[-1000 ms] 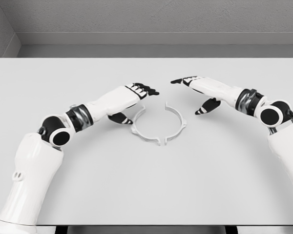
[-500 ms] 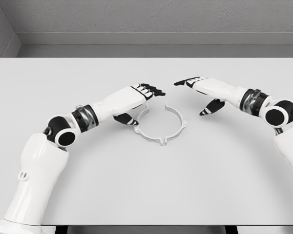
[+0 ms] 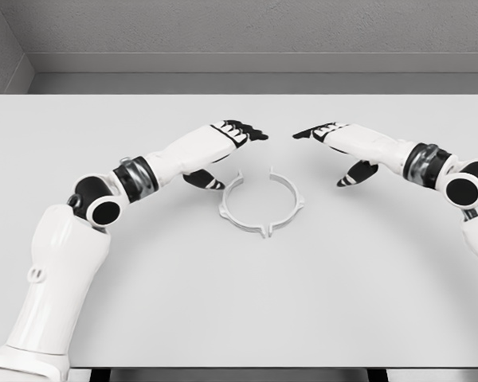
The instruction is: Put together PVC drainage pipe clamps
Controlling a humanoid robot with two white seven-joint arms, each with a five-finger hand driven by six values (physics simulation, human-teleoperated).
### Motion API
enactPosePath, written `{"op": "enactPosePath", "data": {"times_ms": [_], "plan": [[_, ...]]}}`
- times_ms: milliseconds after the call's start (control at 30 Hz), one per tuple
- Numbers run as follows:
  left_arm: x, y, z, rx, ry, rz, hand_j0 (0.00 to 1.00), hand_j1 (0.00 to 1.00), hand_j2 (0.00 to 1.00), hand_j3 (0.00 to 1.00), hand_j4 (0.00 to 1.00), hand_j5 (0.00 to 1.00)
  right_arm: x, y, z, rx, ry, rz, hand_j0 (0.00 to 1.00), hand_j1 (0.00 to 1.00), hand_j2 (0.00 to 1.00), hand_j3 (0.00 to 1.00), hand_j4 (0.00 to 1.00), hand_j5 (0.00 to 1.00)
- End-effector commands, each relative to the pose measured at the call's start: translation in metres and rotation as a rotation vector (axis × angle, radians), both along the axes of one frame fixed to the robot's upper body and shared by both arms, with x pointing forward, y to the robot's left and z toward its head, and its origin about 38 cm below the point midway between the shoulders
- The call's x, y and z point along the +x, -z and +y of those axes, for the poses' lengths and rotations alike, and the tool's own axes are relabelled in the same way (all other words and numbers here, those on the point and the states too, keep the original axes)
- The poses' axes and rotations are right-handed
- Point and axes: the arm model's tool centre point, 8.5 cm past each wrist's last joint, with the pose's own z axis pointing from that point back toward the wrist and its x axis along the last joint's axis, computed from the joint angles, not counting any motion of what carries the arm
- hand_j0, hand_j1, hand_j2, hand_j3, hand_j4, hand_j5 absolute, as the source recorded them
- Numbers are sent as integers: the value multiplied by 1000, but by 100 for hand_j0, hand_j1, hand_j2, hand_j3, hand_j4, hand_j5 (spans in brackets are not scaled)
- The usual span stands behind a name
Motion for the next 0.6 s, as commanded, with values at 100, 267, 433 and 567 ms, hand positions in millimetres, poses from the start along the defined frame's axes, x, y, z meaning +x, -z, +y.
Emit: {"op": "enactPosePath", "data": {"times_ms": [100, 267, 433, 567], "plan": [[5, 8, 11, 18, -22, 26, 100, 100, 100, 100, 100, 100, 0, 0, -2, 1, 3, 2, 100, 100, 100, 100, 100, 100], [4, 12, 16, 32, -25, 33, 100, 100, 100, 100, 100, 100, 0, -1, -1, 1, 1, 0, 100, 100, 100, 100, 100, 100], [1, 13, 7, 28, -6, 34, 100, 100, 100, 100, 100, 100, -1, 1, -3, -9, 1, 5, 100, 100, 100, 100, 100, 100], [0, 15, 1, 24, 4, 40, 100, 100, 100, 100, 100, 100, -4, 7, -6, -45, -13, 24, 100, 100, 100, 100, 100, 100]]}}
